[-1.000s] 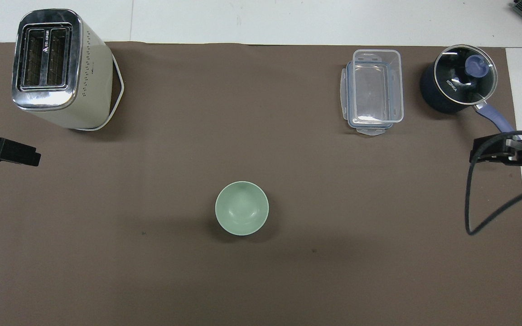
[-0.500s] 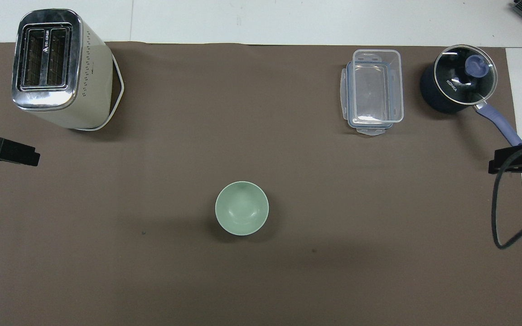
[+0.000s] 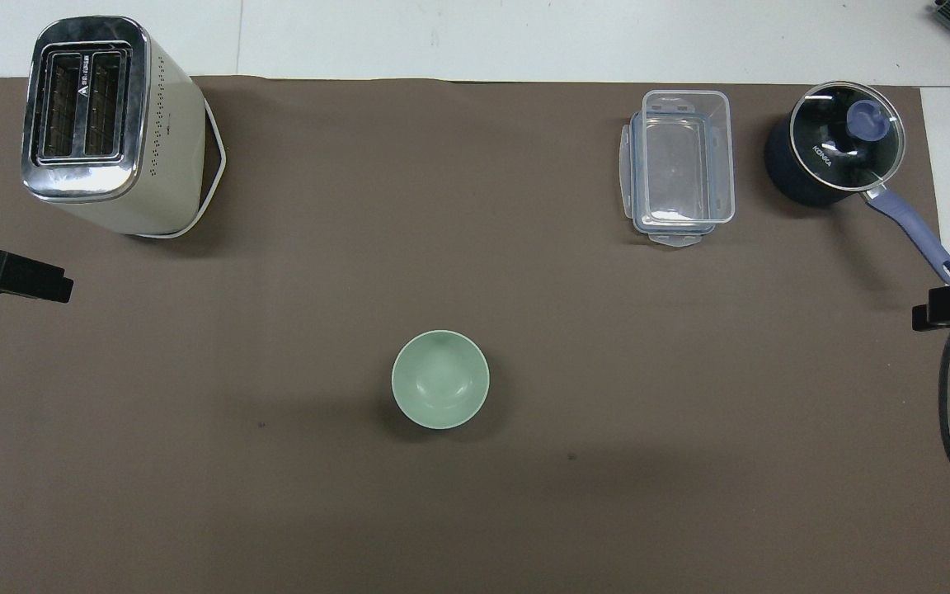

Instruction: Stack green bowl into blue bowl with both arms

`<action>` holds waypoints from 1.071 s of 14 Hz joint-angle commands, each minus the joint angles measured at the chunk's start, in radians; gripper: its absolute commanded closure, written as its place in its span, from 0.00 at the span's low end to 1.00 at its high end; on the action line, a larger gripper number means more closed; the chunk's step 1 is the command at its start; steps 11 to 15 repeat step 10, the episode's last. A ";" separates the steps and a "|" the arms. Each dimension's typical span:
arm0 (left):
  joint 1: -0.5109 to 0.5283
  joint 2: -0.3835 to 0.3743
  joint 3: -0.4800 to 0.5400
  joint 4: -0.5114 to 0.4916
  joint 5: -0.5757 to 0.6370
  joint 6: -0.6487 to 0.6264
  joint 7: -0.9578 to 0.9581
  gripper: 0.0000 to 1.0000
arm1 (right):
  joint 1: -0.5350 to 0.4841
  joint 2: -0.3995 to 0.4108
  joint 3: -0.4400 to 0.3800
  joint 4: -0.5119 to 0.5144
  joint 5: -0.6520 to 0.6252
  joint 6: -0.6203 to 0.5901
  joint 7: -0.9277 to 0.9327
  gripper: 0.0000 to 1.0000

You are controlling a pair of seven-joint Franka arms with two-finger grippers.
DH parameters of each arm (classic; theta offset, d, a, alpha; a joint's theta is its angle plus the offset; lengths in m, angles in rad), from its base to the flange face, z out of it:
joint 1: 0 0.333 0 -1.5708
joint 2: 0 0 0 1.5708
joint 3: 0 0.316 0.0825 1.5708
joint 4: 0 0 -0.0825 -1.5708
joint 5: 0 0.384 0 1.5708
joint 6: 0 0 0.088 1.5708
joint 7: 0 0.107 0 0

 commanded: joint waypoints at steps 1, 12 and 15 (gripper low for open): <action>0.007 -0.017 -0.007 -0.014 0.013 0.013 -0.011 0.00 | 0.001 -0.011 0.009 -0.016 -0.028 0.027 -0.020 0.00; 0.007 -0.017 -0.007 -0.013 0.013 0.014 -0.011 0.00 | -0.006 -0.017 0.031 -0.035 -0.035 0.052 -0.023 0.00; 0.007 -0.017 -0.007 -0.013 0.013 0.014 -0.011 0.00 | -0.006 -0.017 0.031 -0.035 -0.035 0.052 -0.023 0.00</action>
